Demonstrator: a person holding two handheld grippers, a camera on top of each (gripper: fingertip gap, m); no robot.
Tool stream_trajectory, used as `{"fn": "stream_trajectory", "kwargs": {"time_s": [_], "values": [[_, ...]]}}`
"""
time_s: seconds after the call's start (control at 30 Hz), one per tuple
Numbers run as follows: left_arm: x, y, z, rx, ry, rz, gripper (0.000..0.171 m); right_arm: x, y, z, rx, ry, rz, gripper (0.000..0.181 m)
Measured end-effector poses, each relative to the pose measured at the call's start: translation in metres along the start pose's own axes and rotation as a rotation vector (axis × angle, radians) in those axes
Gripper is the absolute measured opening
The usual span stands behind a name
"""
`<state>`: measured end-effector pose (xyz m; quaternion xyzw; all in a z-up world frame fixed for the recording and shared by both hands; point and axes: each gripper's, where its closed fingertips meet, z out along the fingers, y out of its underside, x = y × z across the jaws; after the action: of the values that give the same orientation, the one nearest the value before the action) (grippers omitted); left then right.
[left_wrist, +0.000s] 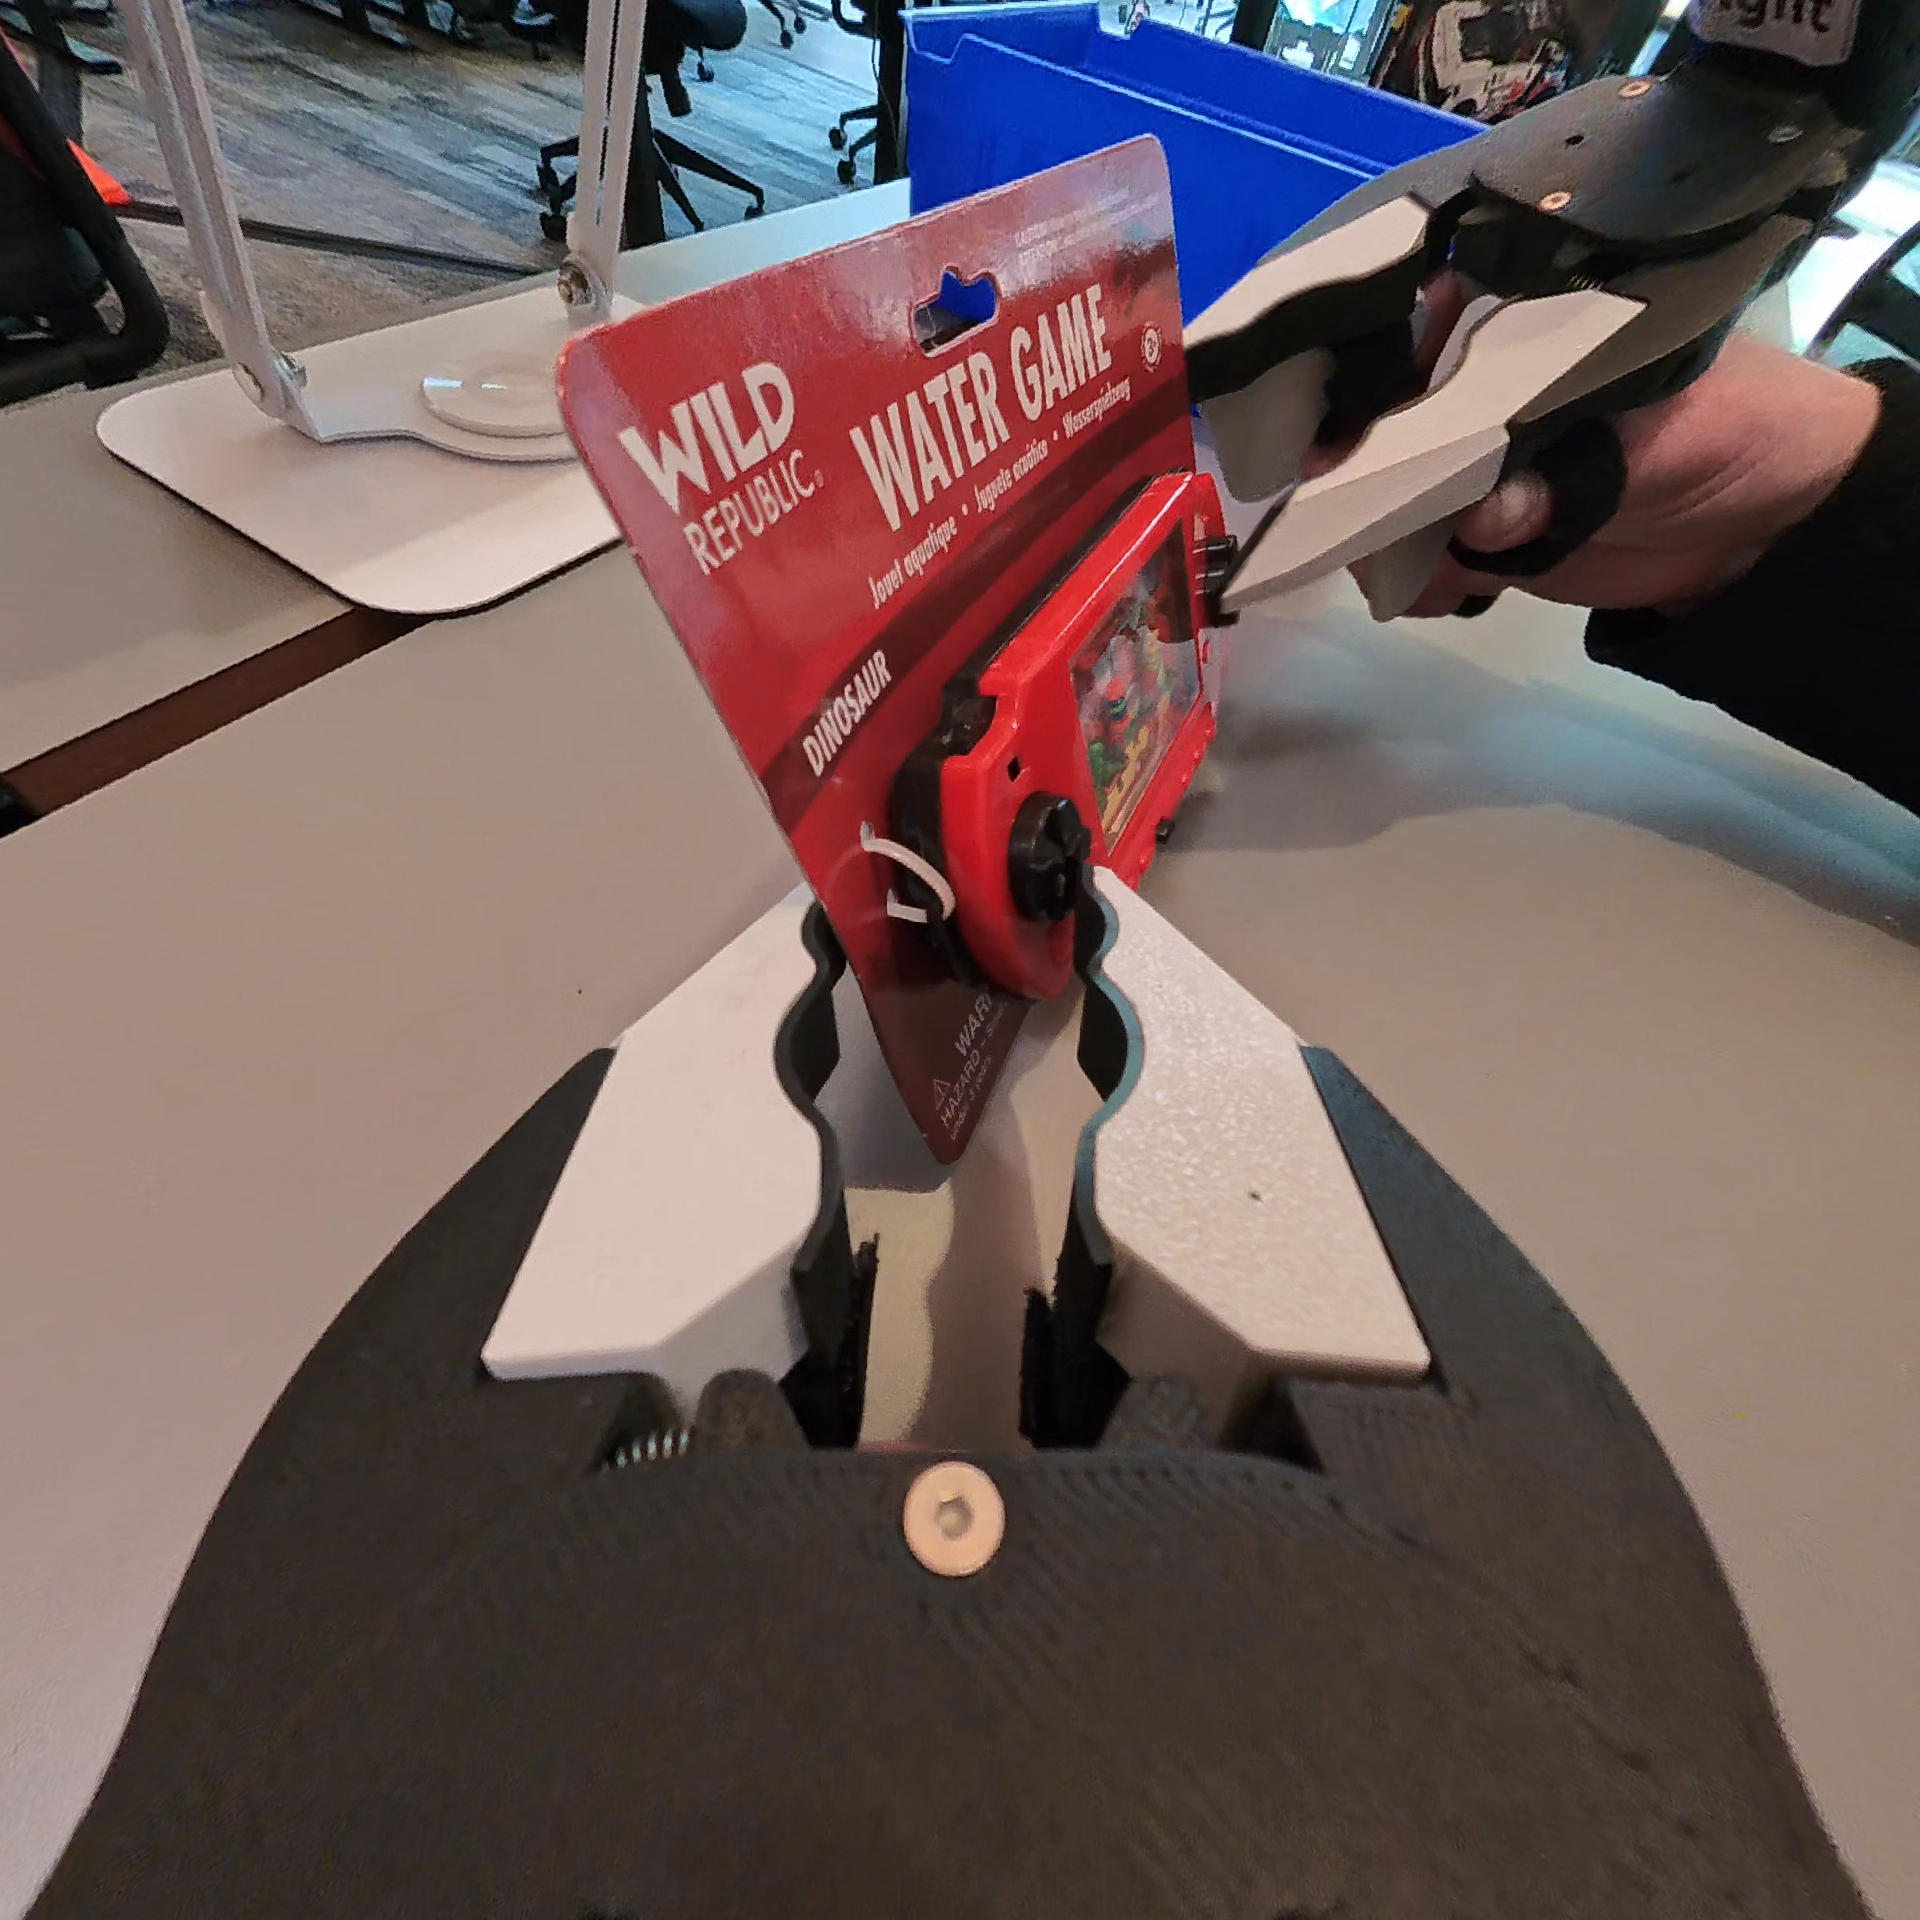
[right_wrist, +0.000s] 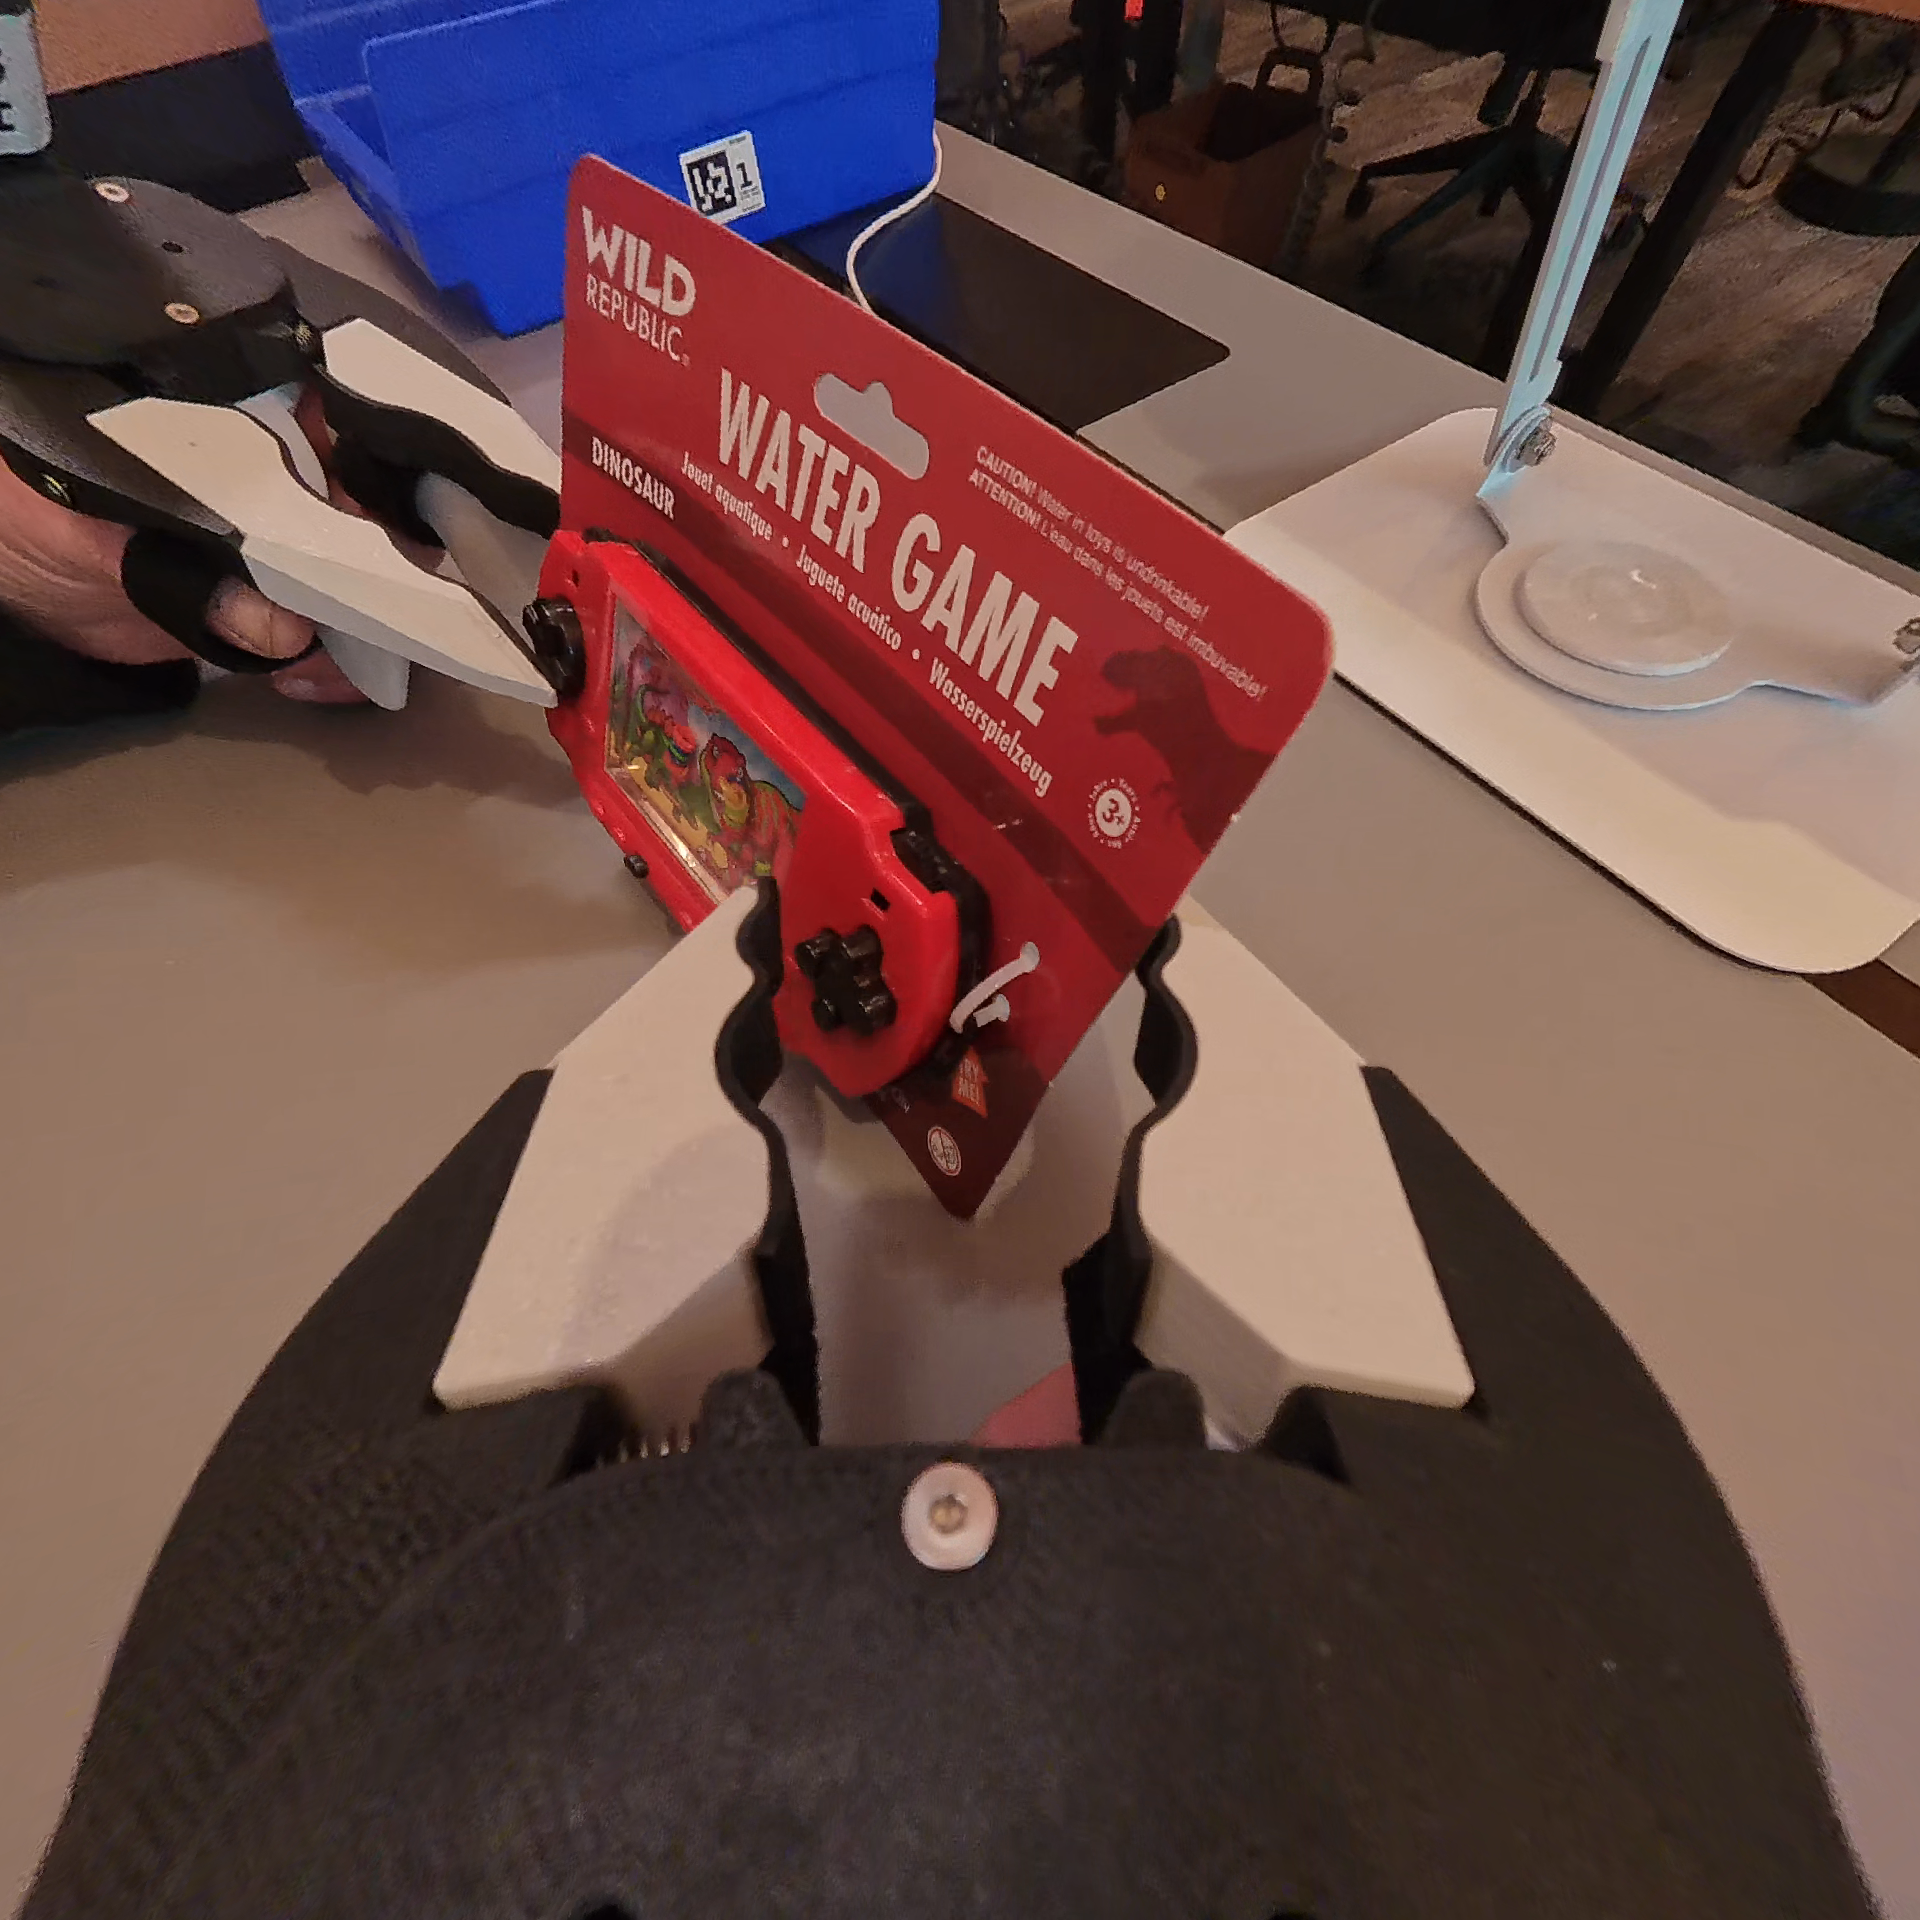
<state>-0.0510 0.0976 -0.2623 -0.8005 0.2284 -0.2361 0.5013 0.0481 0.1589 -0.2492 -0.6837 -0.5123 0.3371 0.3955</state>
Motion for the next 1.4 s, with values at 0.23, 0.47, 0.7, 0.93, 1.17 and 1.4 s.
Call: {"fn": "stream_trajectory", "kwargs": {"time_s": [0.23, 0.47, 0.7, 0.93, 1.17, 1.4], "values": [[0.005, -0.008, 0.0, 0.044, -0.021, 0.04, 0.04, 0.0, -0.01, -0.005, 0.043, 0.018, 0.01, 0.063], [0.009, -0.016, 0.005, 0.054, -0.039, 0.035, 0.035, -0.002, -0.009, 0.0, 0.037, 0.021, -0.005, 0.057], [0.003, -0.02, 0.009, 0.027, -0.015, -0.024, 0.035, 0.004, -0.011, 0.001, 0.049, 0.02, 0.023, 0.057], [-0.004, -0.032, 0.005, 0.073, 0.059, -0.124, 0.033, 0.012, -0.011, 0.006, 0.053, 0.024, 0.043, 0.057], [-0.022, -0.053, -0.009, 0.133, 0.074, -0.139, 0.003, 0.014, -0.01, 0.008, 0.049, 0.02, 0.052, 0.055], [-0.024, -0.054, -0.007, 0.12, 0.095, -0.141, 0.0, 0.02, -0.007, 0.003, 0.045, 0.042, 0.048, 0.055]]}}
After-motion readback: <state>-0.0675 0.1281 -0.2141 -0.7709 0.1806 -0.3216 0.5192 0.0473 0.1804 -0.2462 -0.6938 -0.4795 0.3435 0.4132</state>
